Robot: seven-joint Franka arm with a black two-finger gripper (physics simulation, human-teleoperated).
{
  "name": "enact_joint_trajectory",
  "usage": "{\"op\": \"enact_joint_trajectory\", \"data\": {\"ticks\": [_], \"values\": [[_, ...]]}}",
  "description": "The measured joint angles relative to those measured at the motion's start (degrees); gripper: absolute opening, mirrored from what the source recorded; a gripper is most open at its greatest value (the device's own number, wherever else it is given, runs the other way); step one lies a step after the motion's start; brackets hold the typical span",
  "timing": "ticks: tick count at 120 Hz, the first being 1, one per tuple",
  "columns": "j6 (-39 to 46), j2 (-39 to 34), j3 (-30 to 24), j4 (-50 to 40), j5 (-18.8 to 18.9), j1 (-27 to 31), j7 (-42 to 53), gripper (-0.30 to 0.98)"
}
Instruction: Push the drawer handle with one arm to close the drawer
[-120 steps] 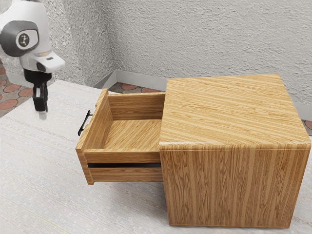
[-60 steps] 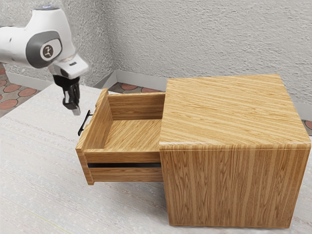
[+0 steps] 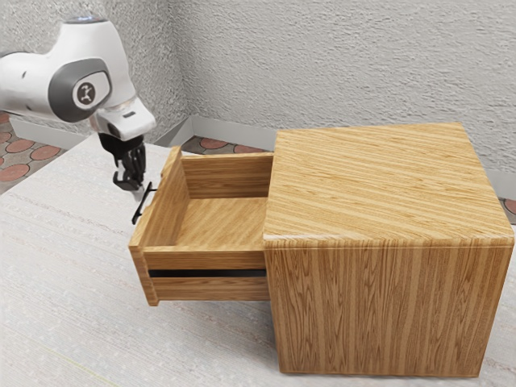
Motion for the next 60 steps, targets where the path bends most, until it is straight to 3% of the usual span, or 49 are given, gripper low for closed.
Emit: {"op": "enact_joint_trajectory", "data": {"ticks": [60], "values": [[0.29,1.54,-1.29,0.87,-0.43,0.18,1.22,-0.1]]}}
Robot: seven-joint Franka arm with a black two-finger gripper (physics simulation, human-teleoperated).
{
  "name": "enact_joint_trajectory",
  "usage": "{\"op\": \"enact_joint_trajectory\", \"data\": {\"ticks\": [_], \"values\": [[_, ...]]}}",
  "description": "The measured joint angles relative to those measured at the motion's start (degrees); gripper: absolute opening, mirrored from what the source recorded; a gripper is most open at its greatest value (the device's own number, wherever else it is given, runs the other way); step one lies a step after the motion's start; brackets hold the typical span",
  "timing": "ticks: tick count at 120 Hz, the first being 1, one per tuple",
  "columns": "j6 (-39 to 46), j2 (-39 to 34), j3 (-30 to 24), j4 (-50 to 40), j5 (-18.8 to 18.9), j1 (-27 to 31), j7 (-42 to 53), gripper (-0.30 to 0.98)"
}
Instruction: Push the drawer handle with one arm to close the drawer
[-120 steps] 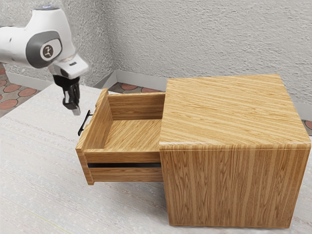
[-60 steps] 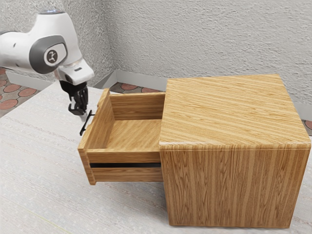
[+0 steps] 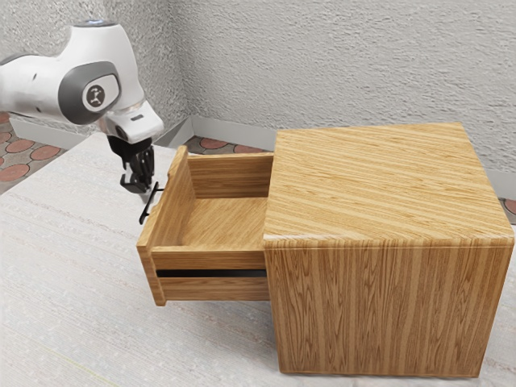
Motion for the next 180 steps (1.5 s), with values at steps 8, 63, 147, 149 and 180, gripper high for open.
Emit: {"op": "enact_joint_trajectory", "data": {"ticks": [8,63,147,149,180], "values": [[0.03,-0.07,-0.89,0.38,-0.05,0.04,0.05,-0.1],[0.06,0.87,-4.92,1.99,-0.9,-0.17,-0.81,-0.1],[-0.1,5.39,-9.58,6.6,-1.88,0.29,-8.3,-0.1],[-0.1,5.39,-9.66,6.63,-1.94,0.32,-8.51,-0.1],[-0.17,6.21,-11.29,7.64,-2.69,0.74,-11.47,-0.1]]}}
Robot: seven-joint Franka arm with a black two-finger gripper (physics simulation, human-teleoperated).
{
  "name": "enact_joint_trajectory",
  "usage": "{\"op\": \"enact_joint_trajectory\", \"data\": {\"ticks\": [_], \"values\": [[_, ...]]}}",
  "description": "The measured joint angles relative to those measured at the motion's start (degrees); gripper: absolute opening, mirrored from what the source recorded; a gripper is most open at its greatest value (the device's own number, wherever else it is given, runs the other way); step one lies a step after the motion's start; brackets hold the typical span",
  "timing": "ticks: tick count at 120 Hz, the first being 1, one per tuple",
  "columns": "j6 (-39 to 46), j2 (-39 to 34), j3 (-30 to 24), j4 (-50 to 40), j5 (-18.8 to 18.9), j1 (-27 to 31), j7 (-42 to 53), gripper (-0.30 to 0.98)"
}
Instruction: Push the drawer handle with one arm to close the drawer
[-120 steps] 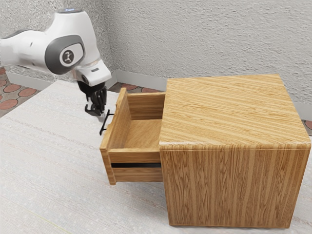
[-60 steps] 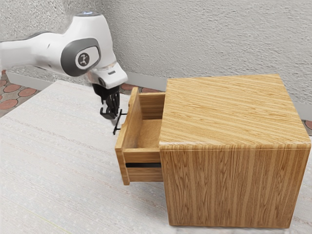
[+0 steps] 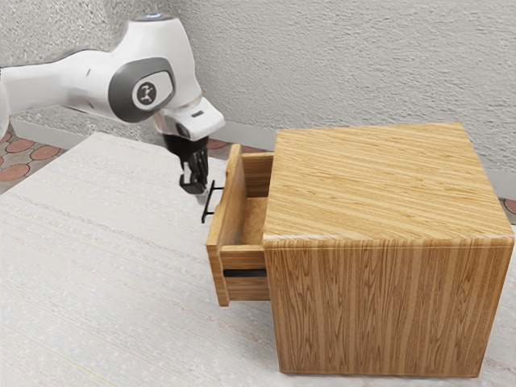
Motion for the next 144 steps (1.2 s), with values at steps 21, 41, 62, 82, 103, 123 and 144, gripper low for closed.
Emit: {"op": "enact_joint_trajectory", "data": {"ticks": [21,41,62,82,103,123,144], "values": [[0.0,1.16,-0.64,1.79,-0.47,0.15,-1.61,-0.1],[0.01,2.33,-0.76,2.99,-0.57,0.09,-2.87,-0.1],[-0.02,3.71,-0.8,4.78,-0.55,0.05,-3.91,-0.1],[-0.08,4.81,-2.94,5.74,-0.52,-0.1,-4.74,-0.1],[-0.13,5.17,-5.13,6.86,-0.53,-2.0,-5.65,-0.1],[-0.57,6.33,-5.95,7.99,-0.29,-1.86,-6.48,-0.1],[-5.13,-0.07,-5.16,7.75,0.14,0.22,-7.04,-0.1]]}}
